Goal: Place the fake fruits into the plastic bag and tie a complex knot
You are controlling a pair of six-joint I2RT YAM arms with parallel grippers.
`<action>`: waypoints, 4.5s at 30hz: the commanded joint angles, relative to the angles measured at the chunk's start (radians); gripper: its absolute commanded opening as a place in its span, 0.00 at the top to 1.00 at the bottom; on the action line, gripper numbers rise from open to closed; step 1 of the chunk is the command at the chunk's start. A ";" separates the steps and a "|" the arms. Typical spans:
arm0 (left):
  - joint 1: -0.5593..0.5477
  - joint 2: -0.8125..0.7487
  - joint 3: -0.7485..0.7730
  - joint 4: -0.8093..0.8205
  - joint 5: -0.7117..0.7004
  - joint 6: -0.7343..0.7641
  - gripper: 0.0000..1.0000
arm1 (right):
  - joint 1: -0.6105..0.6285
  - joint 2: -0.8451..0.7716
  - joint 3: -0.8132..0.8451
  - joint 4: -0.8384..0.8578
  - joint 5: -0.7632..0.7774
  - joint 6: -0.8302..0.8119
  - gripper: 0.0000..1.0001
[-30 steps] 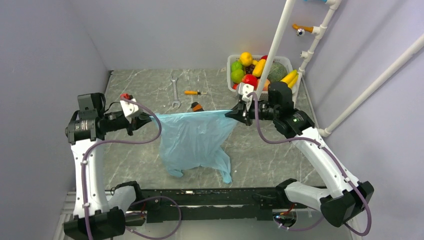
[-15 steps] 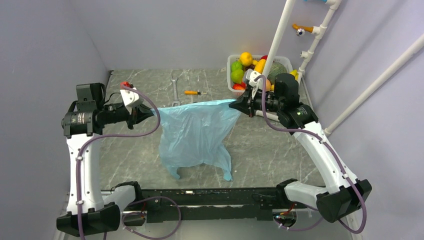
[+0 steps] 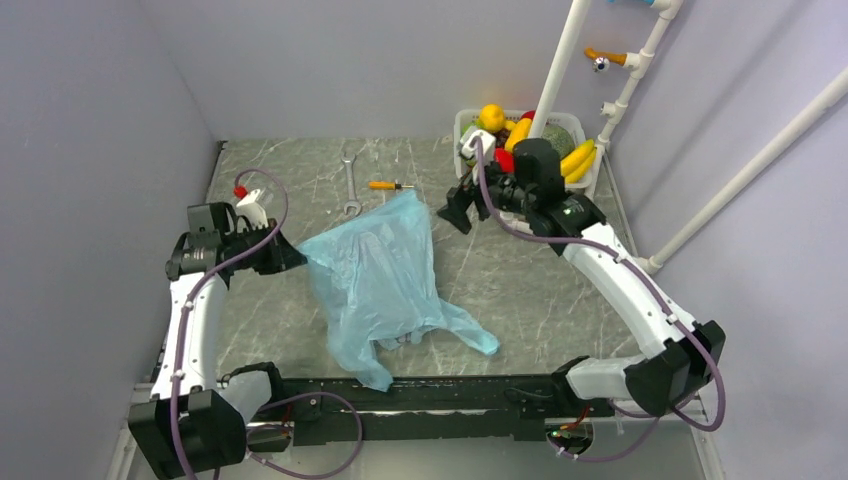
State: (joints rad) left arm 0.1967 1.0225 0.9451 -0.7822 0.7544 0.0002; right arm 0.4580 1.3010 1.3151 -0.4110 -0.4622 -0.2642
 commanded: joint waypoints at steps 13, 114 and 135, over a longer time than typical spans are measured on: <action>0.103 -0.071 -0.094 0.085 -0.140 -0.531 1.00 | 0.422 -0.155 -0.364 0.148 -0.058 0.328 0.05; -0.159 1.122 0.711 0.068 -0.084 0.146 0.05 | 0.229 0.138 -0.537 0.217 0.247 -0.302 0.50; 0.048 0.958 0.631 0.220 -0.159 0.129 1.00 | 0.129 0.016 -0.465 0.130 0.112 -0.229 1.00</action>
State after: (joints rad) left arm 0.2134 2.0579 1.5597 -0.7078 0.7273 0.1001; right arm 0.5789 1.2655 0.7784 -0.2203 -0.3244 -0.5350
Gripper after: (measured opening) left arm 0.009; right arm 0.009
